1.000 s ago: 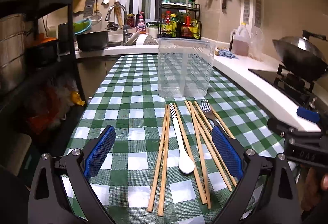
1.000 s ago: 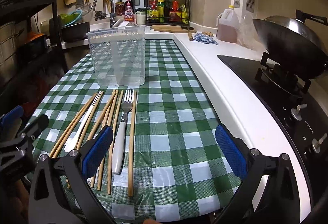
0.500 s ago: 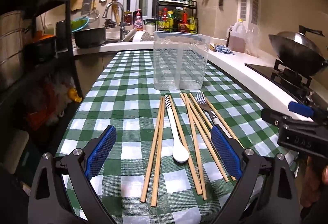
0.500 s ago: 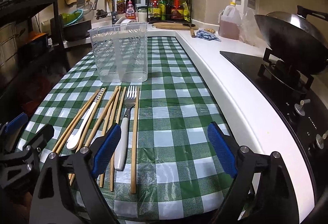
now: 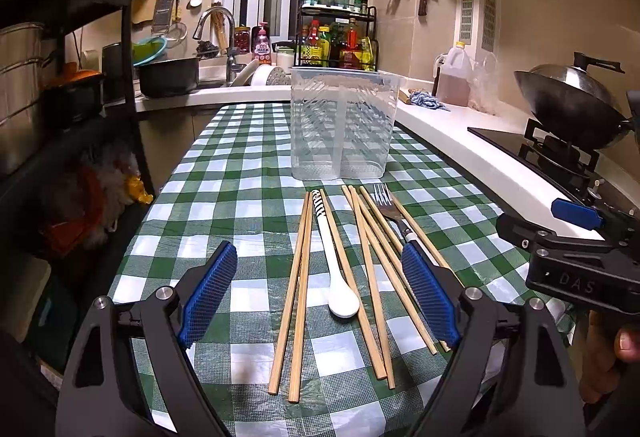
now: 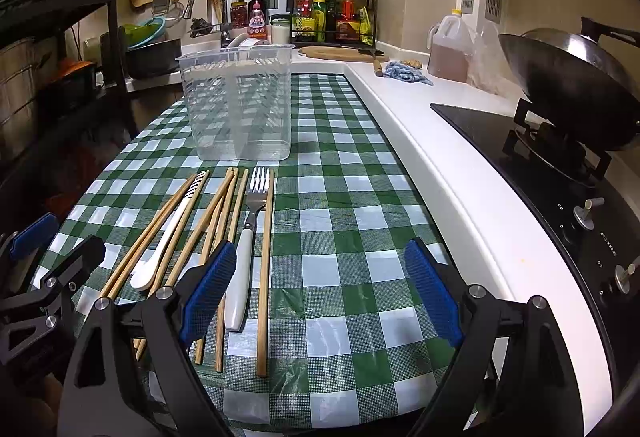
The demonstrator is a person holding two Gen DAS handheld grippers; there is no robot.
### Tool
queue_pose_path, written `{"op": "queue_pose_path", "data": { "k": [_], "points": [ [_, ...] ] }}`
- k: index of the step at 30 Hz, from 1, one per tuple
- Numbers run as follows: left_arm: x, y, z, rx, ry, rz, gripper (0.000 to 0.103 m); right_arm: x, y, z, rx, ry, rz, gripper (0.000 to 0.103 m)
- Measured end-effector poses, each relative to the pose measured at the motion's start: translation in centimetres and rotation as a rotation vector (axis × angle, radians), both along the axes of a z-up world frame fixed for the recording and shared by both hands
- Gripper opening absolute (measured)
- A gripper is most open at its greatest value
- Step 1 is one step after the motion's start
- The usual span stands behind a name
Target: Organize utensils
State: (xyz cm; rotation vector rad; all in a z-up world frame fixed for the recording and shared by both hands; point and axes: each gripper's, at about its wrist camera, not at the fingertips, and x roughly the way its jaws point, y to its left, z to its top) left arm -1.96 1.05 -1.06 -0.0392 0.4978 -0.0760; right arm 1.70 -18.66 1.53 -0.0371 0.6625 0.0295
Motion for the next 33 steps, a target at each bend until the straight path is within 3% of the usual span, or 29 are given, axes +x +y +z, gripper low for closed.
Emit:
{"op": "queue_pose_path", "data": {
  "k": [17,20,25,33],
  "points": [
    [-0.01,0.16,0.18,-0.010,-0.009,0.001,0.082,-0.21,0.21,0.16,-0.013,-0.021,0.003,0.085],
    [0.04,0.12,0.10,-0.005,-0.010,0.008,0.096,-0.31,0.16,0.21,-0.015,-0.030,-0.005,0.085],
    [0.21,0.19,-0.12,-0.006,-0.001,0.013,0.095,-0.22,-0.20,0.26,-0.007,-0.036,-0.016,0.091],
    [0.13,0.45,-0.14,-0.009,-0.005,0.019,0.095,-0.17,-0.06,0.22,-0.007,-0.032,-0.006,0.091]
  ]
}}
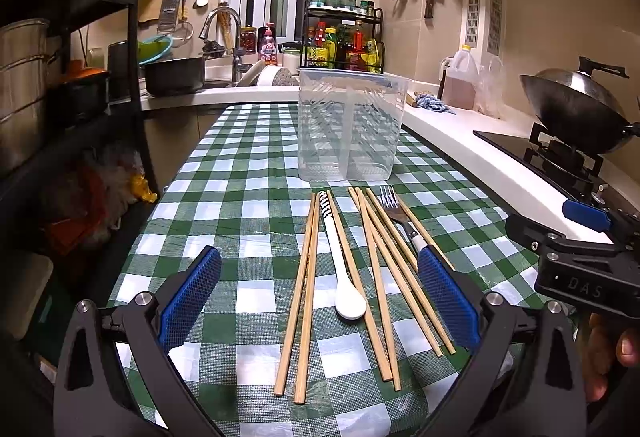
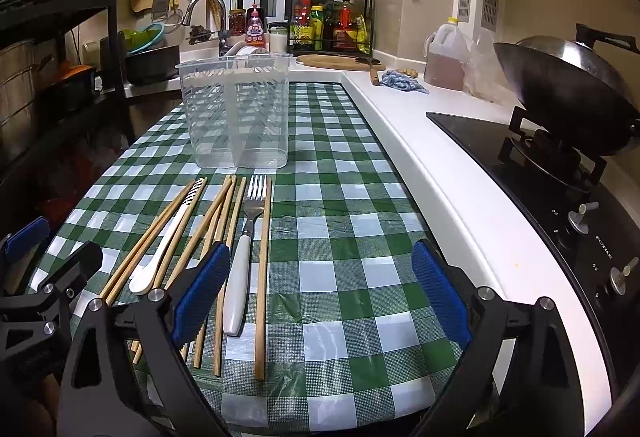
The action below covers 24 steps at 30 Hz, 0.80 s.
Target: Organize utensils
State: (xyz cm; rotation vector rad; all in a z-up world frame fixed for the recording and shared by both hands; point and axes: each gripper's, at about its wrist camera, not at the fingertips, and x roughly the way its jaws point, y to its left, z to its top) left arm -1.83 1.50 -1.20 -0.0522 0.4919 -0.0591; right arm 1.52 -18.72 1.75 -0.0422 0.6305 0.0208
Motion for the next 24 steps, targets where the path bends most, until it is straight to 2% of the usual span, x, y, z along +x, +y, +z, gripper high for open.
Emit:
{"op": "queue_pose_path", "data": {
  "k": [5,6,7,9,11,12,14,15,21,24],
  "points": [
    [-0.2,0.0,0.1,0.005,-0.004,-0.001,0.094,0.0,0.1,0.0,0.002,0.003,0.003,0.091],
    [-0.2,0.0,0.1,0.019,-0.010,0.007,0.083,0.1,0.1,-0.1,0.003,0.006,0.006,0.091],
    [-0.3,0.1,0.1,0.025,-0.008,0.012,0.079,0.1,0.1,-0.1,0.007,0.013,0.009,0.090],
    [-0.1,0.7,-0.3,0.007,0.023,0.023,0.063,0.3,0.0,-0.4,0.022,0.037,0.019,0.088],
    [0.3,1.6,-0.9,-0.019,0.067,0.038,0.055,0.6,0.0,-0.8,0.045,0.067,0.035,0.073],
    [0.6,2.3,-1.4,-0.040,0.099,0.040,0.048,0.8,0.1,-1.2,0.065,0.092,0.054,0.070],
    [1.0,3.0,-2.1,-0.065,0.150,0.043,0.041,1.1,0.3,-1.8,0.090,0.133,0.086,0.050],
    [1.1,3.2,-2.5,-0.070,0.170,0.044,0.034,1.2,0.4,-2.1,0.102,0.156,0.100,0.047],
    [0.9,4.0,-3.7,-0.097,0.227,0.023,0.011,1.8,0.7,-4.4,0.142,0.265,0.134,0.027],
    [0.9,4.1,-4.4,-0.118,0.260,0.020,0.007,2.0,0.5,-5.2,0.165,0.311,0.129,0.022]
  ]
}}
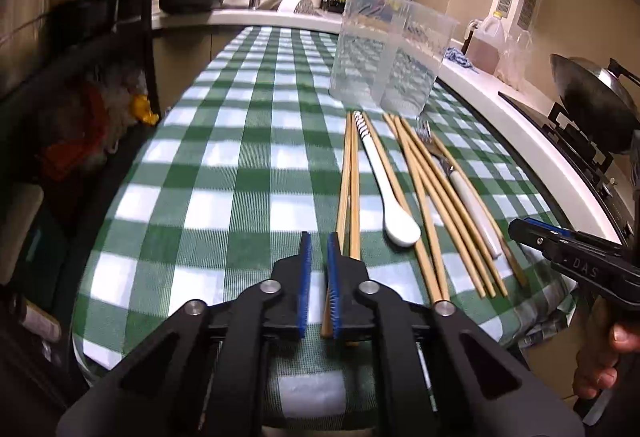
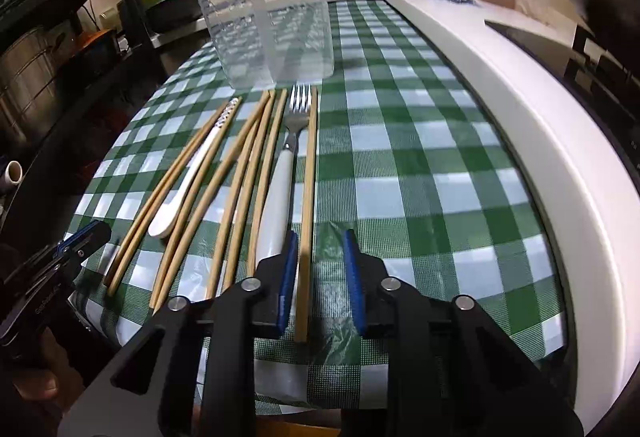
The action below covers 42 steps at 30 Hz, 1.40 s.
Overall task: Organize utensils
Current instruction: 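Grasp a bamboo chopstick with the right tool while the left tool grasps another chopstick, then lift the chopsticks with both tools and carry them over the clear container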
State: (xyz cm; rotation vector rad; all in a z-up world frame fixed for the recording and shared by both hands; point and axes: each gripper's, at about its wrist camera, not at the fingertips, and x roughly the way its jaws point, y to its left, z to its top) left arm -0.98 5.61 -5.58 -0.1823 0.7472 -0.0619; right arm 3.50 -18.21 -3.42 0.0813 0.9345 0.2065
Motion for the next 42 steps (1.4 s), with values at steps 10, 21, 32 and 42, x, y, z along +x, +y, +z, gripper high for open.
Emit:
{"op": "queue_pose_path", "data": {
  "k": [10,21,32,42],
  "points": [
    [0.0,-1.3,-0.8,0.020,0.036,-0.051,0.006,0.0,0.6,-0.9,-0.042,0.023,0.038,0.021],
    [0.2,-1.4,-0.9,0.043,0.028,-0.049,0.006,0.5,-0.4,-0.8,-0.091,0.037,-0.001,0.006],
    [-0.9,-1.9,-1.1,0.080,0.025,-0.055,0.007,0.3,-0.1,-0.8,-0.122,0.031,0.013,0.010],
    [-1.5,-2.0,-1.1,0.084,0.011,-0.045,0.006,0.0,-0.1,-0.7,-0.117,0.032,0.006,0.006]
  ]
}}
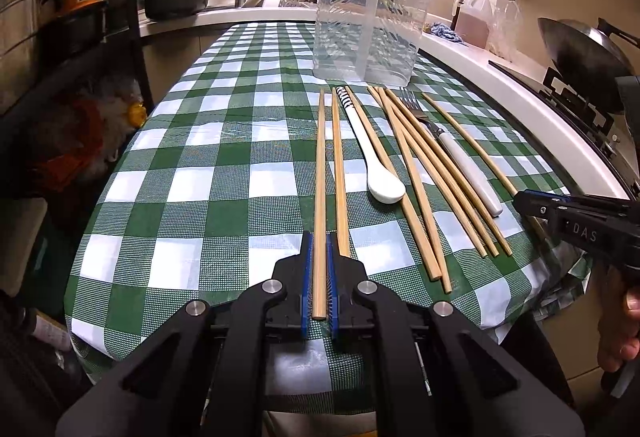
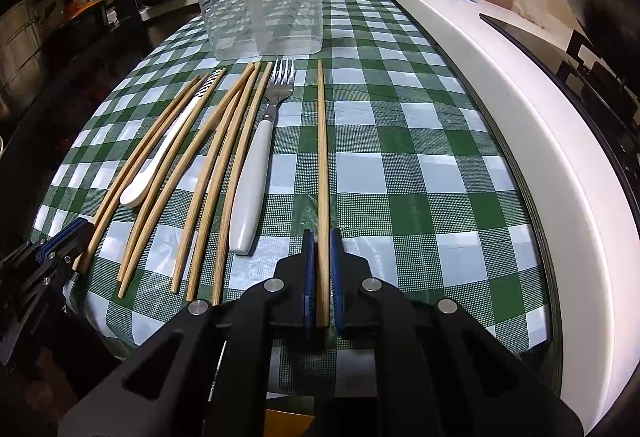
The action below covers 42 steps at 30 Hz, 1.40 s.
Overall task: Organize utensils
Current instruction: 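Lift the chopsticks with both tools and carry them over the clear container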
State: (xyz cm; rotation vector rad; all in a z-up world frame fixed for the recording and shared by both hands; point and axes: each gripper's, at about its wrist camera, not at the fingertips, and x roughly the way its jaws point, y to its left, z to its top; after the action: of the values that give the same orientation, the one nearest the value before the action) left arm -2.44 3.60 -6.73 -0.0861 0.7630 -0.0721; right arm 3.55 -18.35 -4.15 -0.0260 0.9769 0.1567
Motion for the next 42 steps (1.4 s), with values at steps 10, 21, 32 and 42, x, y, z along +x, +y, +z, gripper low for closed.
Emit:
{"op": "queue_pose_path", "data": {
  "k": [10,21,32,42],
  "points": [
    [-2.1,-0.8,5.7,0.041,-0.205,-0.057,0.006,-1.7,-0.5,5.8,0.037,-0.179,-0.004,0.006],
    [-2.6,0.1,9.5,0.002,-0.308,-0.052,0.006,-1.5,-1.7,8.4,0.082,-0.163,0.029,0.006],
    [-2.4,0.5,10.5,-0.024,-0.349,-0.052,0.006,-1.3,-2.9,9.6,0.108,-0.205,0.015,0.006],
    [0.9,1.8,15.2,-0.023,-0.429,-0.062,0.006,0.9,-2.0,15.0,0.097,-0.302,0.047,0.006]
  ]
}}
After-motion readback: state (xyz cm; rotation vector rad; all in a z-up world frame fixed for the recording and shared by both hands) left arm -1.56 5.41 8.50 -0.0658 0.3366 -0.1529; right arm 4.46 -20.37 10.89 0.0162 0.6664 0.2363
